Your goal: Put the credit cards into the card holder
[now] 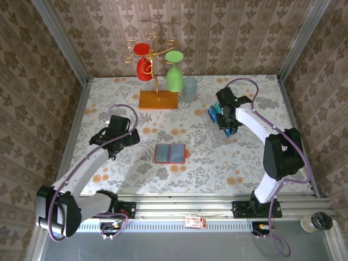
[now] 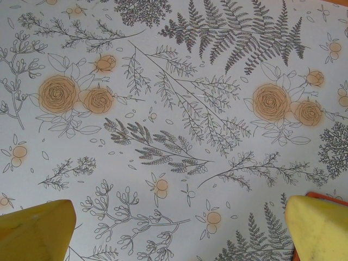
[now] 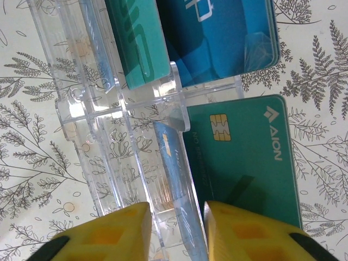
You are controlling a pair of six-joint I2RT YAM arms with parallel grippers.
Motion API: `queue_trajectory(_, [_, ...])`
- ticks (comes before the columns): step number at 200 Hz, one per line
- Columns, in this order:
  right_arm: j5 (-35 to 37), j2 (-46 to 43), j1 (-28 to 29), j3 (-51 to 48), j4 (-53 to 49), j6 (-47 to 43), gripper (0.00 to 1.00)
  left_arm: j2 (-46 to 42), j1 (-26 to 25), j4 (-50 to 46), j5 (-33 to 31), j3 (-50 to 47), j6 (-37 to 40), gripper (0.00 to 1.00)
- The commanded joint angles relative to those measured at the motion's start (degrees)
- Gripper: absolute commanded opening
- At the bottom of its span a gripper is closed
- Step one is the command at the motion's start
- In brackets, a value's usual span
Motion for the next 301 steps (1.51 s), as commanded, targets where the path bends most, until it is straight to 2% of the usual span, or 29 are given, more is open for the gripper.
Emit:
queue_trajectory(1, [0.43, 0.09, 0.08, 1.59, -1.57, -0.80, 0.28, -0.85, 0.12, 0.23, 0.04, -0.84, 0.28, 1.00])
queue_trajectory(56, [-0.30, -0.30, 0.08, 1.82, -1.60, -1.37, 0.10, -0.84, 0.12, 0.19, 0.73, -0.78, -0.12, 1.00])
queue_trajectory(100, [-2.62, -3.00, 0.11, 2.17, -1.47, -1.63, 0.00, -0.84, 0.16, -0.07, 1.35, -0.80, -0.18, 1.00])
queue_trajectory(131, [-5.48, -5.94, 0.34, 3.40, -1.96, -1.16, 0.00, -0.75, 0.12, -0.01, 2.03, -0.96, 0.25, 1.00])
queue_trajectory(191, [-13.41, -11.70, 3.66, 1.87, 1.95, 3.47, 0.00, 1.03, 0.12, 0.68, 8.87, -1.61, -3.51, 1.00])
queue_trajectory(235, [-21.34, -14.66, 8.14, -5.91, 13.07, 11.94, 0.00, 4.12, -1.84, 0.01, 11.68, -1.51, -4.38, 1.00])
queue_trajectory(267, [-23.56, -14.72, 13.19, -12.09, 22.65, 17.75, 0.00, 6.55, -4.80, 1.01, 12.22, -1.53, -4.08, 1.00])
queue_trajectory(272, [-23.68, -14.72, 14.06, -12.91, 24.05, 18.63, 0.00, 7.00, -6.80, 1.13, 12.07, -1.45, -4.03, 1.00])
queue_trajectory(301, [-25.90, -13.55, 17.33, -17.60, 32.70, 23.59, 0.00, 9.46, -10.82, 1.42, 9.98, -0.96, -4.20, 1.00])
